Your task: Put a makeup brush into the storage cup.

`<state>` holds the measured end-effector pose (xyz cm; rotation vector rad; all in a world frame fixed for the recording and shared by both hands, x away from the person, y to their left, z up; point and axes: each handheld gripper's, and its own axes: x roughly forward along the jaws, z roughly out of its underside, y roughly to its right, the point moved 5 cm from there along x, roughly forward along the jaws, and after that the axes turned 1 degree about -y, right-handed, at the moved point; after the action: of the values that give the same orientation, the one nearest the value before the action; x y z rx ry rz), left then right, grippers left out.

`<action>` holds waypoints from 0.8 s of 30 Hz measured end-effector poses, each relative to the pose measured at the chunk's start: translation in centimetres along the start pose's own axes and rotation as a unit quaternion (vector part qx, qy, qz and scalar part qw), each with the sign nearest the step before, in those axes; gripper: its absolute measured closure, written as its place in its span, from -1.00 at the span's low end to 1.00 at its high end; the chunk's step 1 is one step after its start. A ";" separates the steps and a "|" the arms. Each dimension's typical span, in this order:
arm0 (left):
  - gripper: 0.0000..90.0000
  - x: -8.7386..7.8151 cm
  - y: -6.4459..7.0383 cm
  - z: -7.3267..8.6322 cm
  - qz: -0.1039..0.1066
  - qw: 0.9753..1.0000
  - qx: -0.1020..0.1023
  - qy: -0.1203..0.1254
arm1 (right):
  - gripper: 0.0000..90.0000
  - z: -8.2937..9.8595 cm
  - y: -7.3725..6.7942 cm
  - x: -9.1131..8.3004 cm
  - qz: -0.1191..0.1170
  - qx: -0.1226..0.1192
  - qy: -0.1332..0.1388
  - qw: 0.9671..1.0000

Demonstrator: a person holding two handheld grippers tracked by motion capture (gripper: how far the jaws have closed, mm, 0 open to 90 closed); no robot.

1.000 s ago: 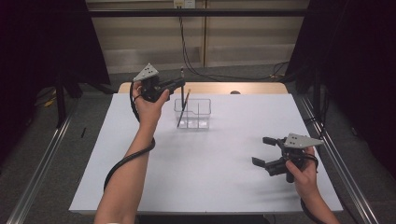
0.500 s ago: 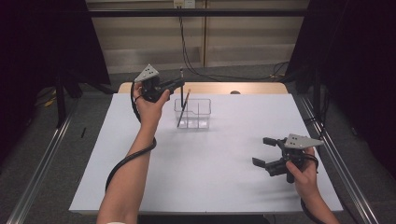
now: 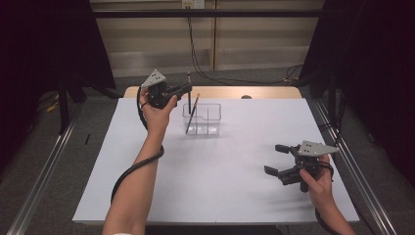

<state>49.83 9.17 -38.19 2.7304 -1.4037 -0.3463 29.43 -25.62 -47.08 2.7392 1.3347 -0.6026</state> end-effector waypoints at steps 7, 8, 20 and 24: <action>0.86 -0.1 -0.1 0.7 -0.004 1.000 -0.005 -0.001 | -0.92 0.0 0.0 0.0 0.000 0.000 -0.001 1.000; 0.86 -0.1 -0.1 0.8 -0.003 1.000 -0.007 -0.001 | -0.92 0.0 0.0 0.0 0.000 0.000 0.000 1.000; 0.86 -0.1 -0.1 1.7 0.001 1.000 -0.016 -0.003 | -0.92 0.0 -0.1 0.1 -0.004 0.000 -0.001 1.000; 0.86 -0.1 0.0 2.1 0.001 1.000 -0.020 -0.005 | -0.92 0.0 -0.2 0.0 -0.005 0.000 0.000 1.000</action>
<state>49.36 9.37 -40.23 2.6983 -1.3862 -0.3835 29.31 -25.52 -47.08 2.7346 1.3483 -0.6042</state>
